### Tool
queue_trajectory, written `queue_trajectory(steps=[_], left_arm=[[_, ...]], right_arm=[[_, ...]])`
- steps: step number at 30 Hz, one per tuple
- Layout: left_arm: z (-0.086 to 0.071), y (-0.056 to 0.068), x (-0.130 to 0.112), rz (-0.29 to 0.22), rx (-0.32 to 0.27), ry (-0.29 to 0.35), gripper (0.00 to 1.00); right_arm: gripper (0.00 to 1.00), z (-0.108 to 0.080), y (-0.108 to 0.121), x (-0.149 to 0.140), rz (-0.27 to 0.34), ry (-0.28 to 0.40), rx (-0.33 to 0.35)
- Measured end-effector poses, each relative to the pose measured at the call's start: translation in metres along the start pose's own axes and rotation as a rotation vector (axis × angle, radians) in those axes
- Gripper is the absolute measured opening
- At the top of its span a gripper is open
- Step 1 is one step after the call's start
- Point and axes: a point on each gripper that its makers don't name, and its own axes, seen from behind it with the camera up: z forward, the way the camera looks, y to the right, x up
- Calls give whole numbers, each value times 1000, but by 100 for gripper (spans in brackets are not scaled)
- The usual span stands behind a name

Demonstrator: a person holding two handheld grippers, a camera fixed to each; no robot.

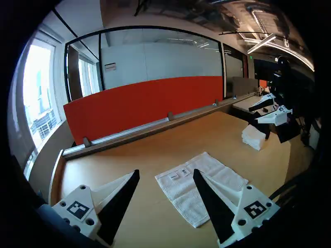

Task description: Fold towel

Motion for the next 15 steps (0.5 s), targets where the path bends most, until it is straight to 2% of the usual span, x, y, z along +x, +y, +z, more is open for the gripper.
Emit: queue_trajectory(steps=[15], left_arm=[[28, 32, -76, -10, -54, -103, 96]], right_arm=[[100, 22, -24, -75, -5, -91, 44]])
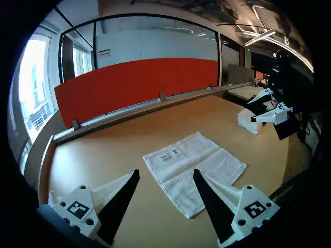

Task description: Fold towel

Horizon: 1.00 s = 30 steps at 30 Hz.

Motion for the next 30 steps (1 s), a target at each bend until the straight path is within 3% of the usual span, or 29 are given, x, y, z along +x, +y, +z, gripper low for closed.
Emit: queue_trajectory(steps=[14, 30], left_arm=[[35, 28, -67, 12, -66, -106, 97], [63, 48, -126, 20, -130, -215, 97]], right_arm=[[100, 31, -22, -67, 15, -88, 52], [100, 56, -43, -133, -11, -200, 113]])
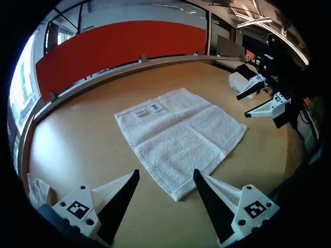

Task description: Fold towel

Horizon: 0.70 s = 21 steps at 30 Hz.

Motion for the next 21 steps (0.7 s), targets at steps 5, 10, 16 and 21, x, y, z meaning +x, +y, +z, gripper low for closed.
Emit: queue_trajectory(steps=[5, 10, 16, 21], left_arm=[[9, 7, -12, 11, -22, -29, 97], [15, 13, -22, 25, -41, -54, 97], [21, 19, -32, 48, -57, -79, 97], [24, 22, -39, 52, -66, -98, 96]], right_arm=[[100, 8, -6, -14, -9, -29, 24], [100, 13, -9, -28, -18, -57, 37], [100, 15, -11, -41, -28, -88, 51], [100, 19, -12, -46, -29, -100, 57]])
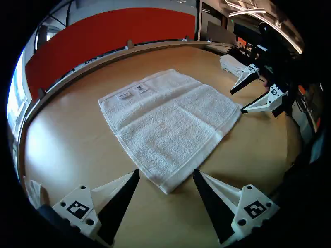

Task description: Fold towel

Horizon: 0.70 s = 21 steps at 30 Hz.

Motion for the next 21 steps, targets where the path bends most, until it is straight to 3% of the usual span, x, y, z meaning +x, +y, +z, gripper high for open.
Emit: queue_trajectory(steps=[10, 21], left_arm=[[5, 1, -6, -6, -3, -17, 97], [5, 1, -8, -6, 15, -28, 95]], right_arm=[[99, 2, -1, -6, -9, -15, 6], [84, 3, -6, -7, -12, -13, 28]])
